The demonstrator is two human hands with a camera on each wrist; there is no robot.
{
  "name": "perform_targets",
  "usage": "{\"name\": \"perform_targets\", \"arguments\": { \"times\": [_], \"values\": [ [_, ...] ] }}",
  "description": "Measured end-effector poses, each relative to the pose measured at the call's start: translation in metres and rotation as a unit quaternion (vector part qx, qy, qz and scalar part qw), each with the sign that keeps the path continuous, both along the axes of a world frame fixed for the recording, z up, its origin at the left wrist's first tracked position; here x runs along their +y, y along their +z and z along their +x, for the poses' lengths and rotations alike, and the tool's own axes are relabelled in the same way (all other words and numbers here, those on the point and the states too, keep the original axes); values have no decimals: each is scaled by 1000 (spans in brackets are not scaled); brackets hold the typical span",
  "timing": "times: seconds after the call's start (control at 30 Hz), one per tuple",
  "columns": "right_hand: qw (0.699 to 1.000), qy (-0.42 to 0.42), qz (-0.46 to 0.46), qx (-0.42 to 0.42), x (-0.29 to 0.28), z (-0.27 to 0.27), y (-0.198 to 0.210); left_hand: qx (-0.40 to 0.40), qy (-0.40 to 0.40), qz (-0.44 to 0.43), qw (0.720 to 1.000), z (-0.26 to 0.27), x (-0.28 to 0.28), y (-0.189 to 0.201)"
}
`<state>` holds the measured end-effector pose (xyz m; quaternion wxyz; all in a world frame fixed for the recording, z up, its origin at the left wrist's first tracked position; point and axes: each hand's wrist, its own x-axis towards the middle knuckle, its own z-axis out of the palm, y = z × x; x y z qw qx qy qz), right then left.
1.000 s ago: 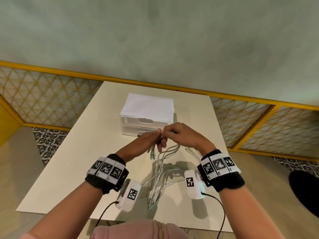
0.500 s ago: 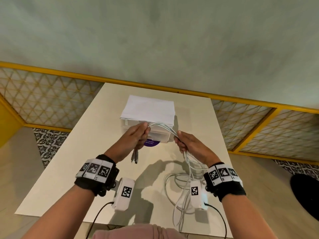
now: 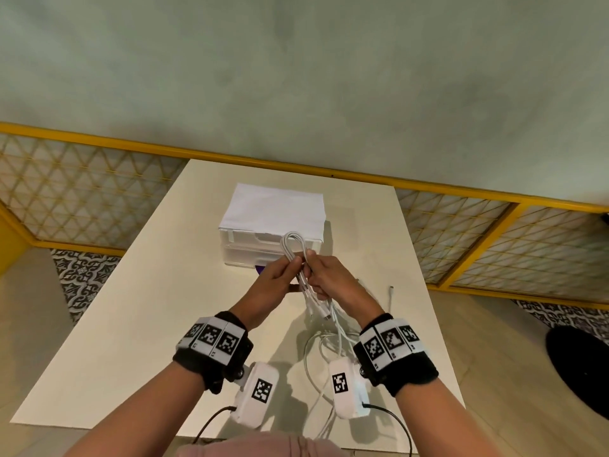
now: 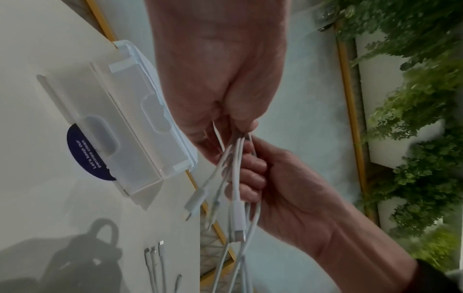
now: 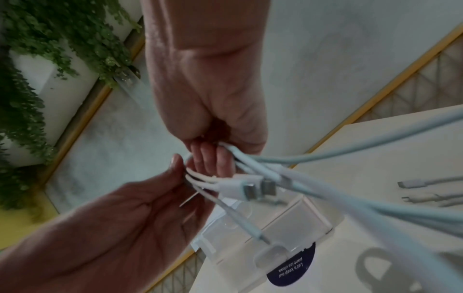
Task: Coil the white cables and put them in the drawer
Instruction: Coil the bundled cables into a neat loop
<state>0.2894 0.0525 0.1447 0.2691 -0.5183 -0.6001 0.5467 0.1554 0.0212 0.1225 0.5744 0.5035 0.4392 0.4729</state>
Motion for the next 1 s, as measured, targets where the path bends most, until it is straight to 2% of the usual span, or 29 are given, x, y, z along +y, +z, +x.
{"name": "perform_targets", "arguments": {
  "times": [0.23, 0.3, 0.4, 0.57, 0.7, 0.83, 0.93, 1.0],
  "values": [
    [997, 22, -49, -61, 8, 7, 12, -36, 22, 10, 999, 14, 2, -4],
    [994, 22, -84, -61, 9, 5, 13, -15, 50, 14, 999, 17, 4, -7],
    [990, 26, -135, -7, 7, 2, 13, 23, 93, 16, 995, 19, 7, -14],
    [987, 60, -126, 82, -1, 5, 6, -16, 118, 14, 993, 13, 13, -11],
    [985, 152, -66, 44, -17, 10, -4, -82, 202, 44, 975, -12, 29, 8],
    [959, 268, -91, -27, -29, 13, -15, -179, 273, 52, 944, -41, 45, 24],
    [959, 263, -99, -44, -23, 25, -15, -191, 260, 35, 946, -54, 47, 29],
    [964, 241, -63, -96, -14, 40, -6, -145, 216, 36, 965, -59, 41, 28]
  ]
}}
